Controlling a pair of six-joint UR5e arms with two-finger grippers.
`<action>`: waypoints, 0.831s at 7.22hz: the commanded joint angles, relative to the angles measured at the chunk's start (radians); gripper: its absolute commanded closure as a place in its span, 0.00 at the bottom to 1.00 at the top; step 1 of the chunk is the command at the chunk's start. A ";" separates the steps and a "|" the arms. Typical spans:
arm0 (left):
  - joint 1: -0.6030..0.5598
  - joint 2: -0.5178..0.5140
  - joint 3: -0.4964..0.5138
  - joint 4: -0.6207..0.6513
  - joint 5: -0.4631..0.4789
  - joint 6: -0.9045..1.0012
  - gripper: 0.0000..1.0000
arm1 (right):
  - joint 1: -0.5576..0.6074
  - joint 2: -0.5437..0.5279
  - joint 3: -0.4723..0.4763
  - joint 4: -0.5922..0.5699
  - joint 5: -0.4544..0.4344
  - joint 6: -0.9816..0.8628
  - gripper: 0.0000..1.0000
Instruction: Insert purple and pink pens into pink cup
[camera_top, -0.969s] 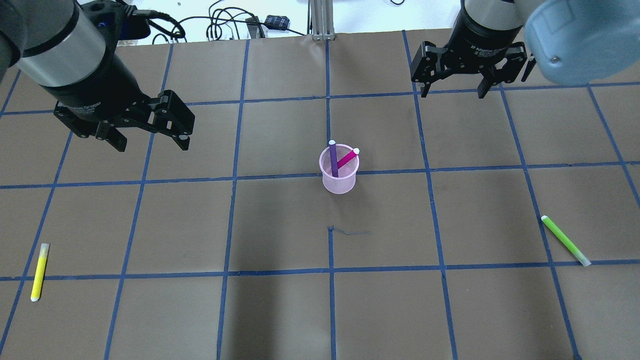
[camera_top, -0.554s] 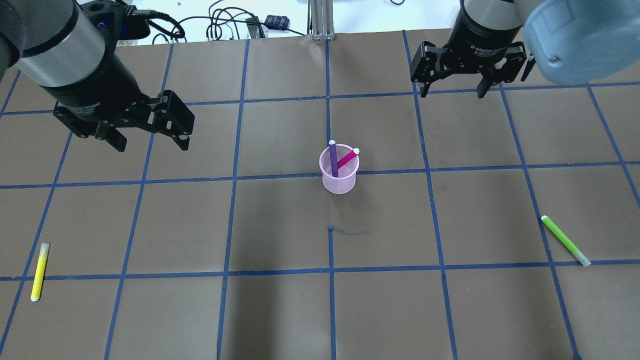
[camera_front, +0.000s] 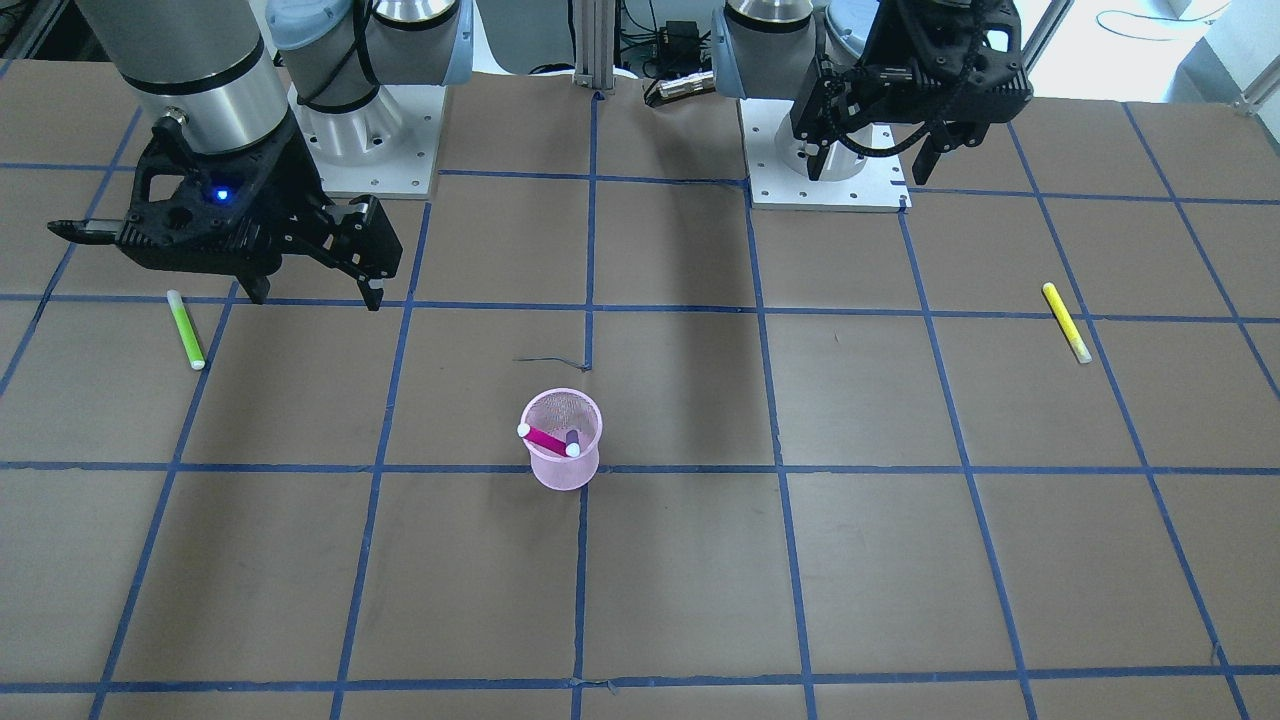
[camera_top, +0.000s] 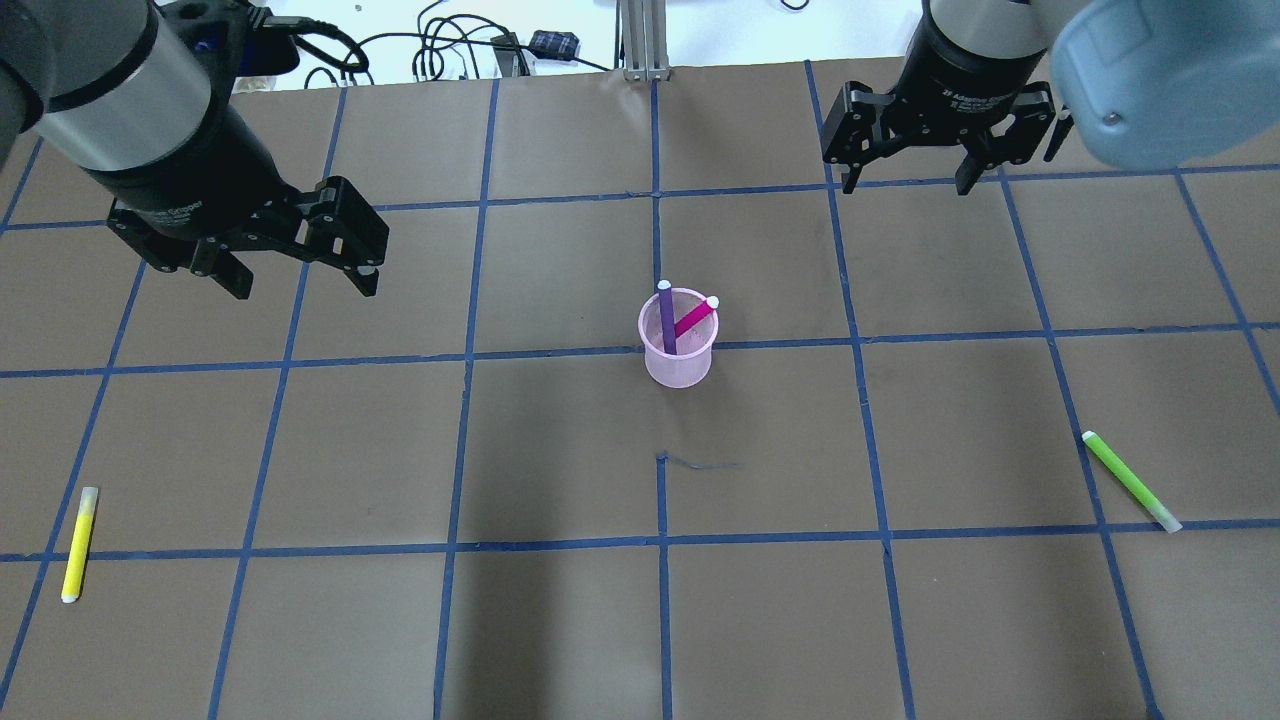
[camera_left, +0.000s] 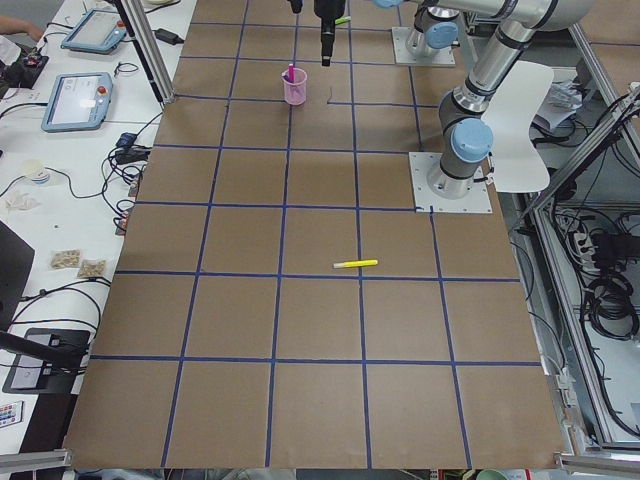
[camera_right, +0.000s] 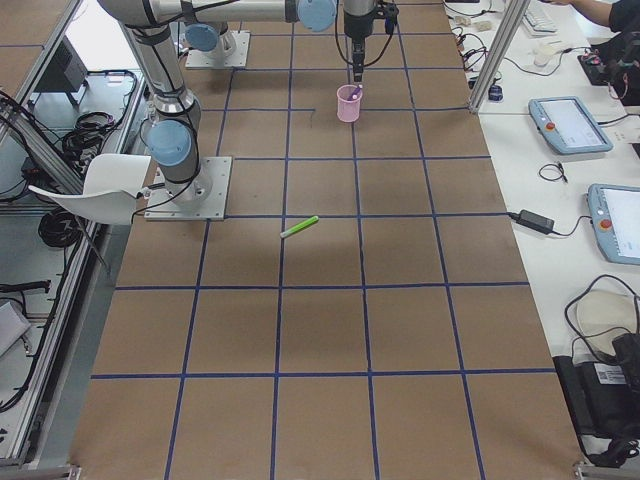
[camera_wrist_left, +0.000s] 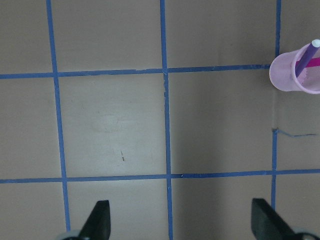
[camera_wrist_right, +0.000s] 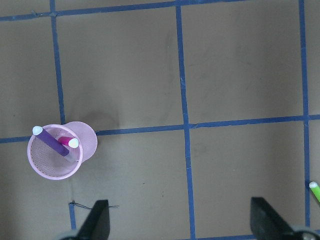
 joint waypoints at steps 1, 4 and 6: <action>0.000 -0.004 0.002 0.032 0.000 -0.005 0.00 | 0.000 0.001 0.000 0.000 0.000 0.000 0.00; 0.025 -0.090 0.029 0.139 -0.013 -0.005 0.00 | 0.000 -0.004 0.002 0.004 -0.006 0.000 0.00; 0.017 -0.142 0.078 0.135 -0.004 -0.005 0.00 | 0.000 -0.004 0.002 0.002 -0.003 0.000 0.00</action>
